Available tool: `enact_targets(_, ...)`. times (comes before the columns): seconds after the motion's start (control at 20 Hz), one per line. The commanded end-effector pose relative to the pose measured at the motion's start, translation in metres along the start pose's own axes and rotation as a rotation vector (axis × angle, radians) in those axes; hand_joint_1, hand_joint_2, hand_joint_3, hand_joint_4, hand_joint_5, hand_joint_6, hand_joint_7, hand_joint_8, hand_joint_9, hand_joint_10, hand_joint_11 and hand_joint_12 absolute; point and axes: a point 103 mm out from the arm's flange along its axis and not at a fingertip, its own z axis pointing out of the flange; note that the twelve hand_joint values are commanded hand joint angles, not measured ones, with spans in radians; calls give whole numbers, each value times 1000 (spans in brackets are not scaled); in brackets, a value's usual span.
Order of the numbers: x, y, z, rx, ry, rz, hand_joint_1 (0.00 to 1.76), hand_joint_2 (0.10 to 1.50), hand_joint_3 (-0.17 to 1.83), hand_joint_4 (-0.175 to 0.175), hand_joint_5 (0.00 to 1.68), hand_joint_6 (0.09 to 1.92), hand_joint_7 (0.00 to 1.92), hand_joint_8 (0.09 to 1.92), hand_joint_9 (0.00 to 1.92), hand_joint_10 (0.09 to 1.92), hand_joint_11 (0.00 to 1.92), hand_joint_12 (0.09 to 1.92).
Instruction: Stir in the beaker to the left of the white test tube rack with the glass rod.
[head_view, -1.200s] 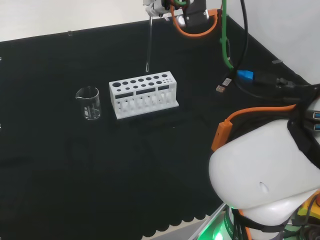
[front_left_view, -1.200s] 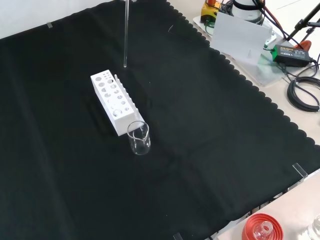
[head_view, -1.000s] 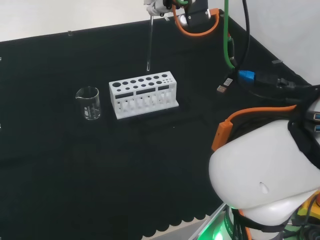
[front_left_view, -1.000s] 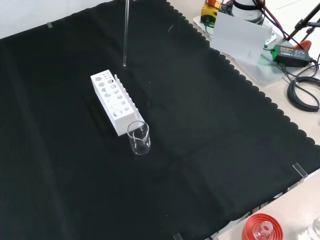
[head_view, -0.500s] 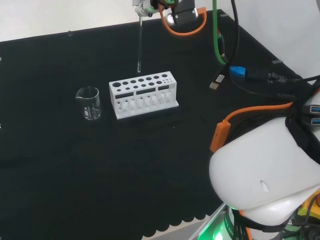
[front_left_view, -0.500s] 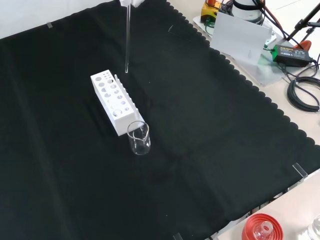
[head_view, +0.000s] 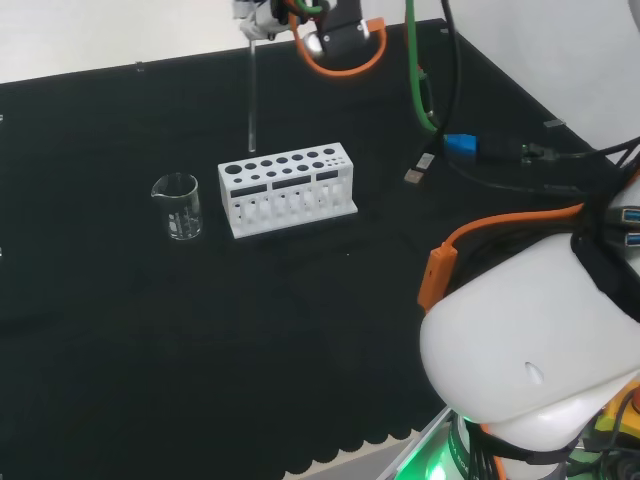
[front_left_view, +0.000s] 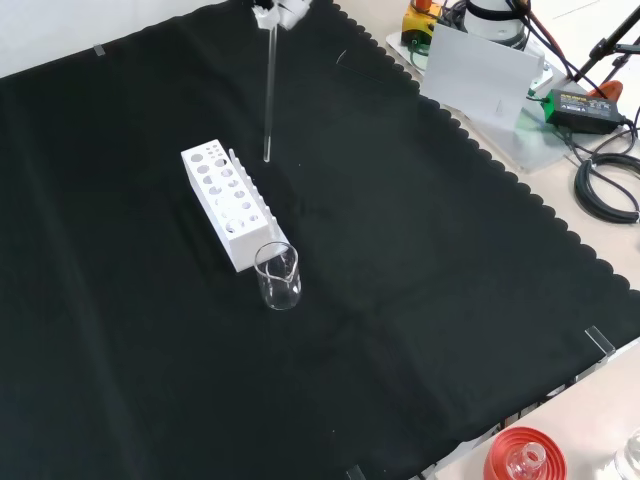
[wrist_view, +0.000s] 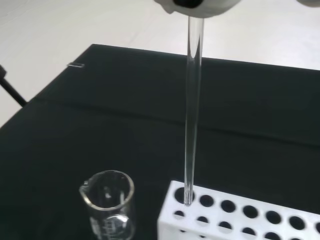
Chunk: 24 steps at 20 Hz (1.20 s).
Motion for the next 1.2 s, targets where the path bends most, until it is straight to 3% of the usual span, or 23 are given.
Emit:
enact_targets(0.05,26,10,5,3,20,-48,1299,1067,3,-175,1037,629,1161,1011,1641,654,1519,802)
enact_targets(0.55,64,35,14,10,28,-116,1300,1066,2,-175,1040,623,1163,1007,1643,652,1520,805)
enact_targets(1.05,80,58,21,23,23,-155,1300,1065,1,-175,1045,617,1167,1002,1645,649,1520,807)
enact_targets(1.2,71,55,21,16,33,-163,1300,1064,1,-175,1046,615,1167,1000,1646,648,1520,808)
